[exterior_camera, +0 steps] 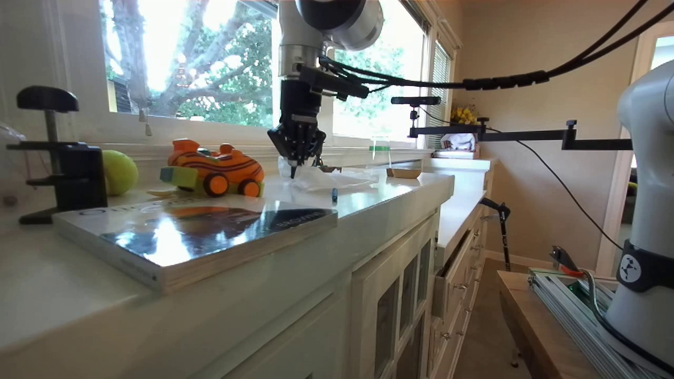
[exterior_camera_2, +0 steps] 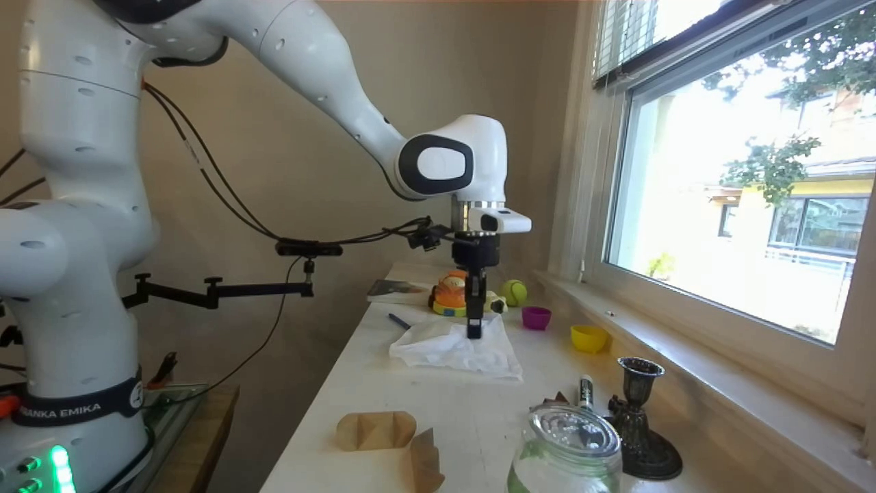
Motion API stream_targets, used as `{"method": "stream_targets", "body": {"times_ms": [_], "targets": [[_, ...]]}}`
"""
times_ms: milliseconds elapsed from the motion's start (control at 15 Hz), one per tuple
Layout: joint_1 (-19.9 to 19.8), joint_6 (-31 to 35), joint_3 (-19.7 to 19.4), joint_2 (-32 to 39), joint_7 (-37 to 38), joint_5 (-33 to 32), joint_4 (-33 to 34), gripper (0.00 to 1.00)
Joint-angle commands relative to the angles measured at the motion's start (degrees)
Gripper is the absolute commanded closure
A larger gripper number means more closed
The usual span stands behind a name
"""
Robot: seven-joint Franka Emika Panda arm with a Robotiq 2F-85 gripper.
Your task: Use the paper towel to wipe the surface
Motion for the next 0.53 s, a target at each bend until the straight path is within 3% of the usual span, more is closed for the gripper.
{"method": "stream_targets", "body": {"times_ms": [0, 467], "targets": [[-1.5, -3.2, -1.5, -2.1, 1.0, -3.3, -0.5, 0.98], [-3.6, 3.6, -3.4, 0.8, 2.3, -0.1, 0.2, 0.98]]}}
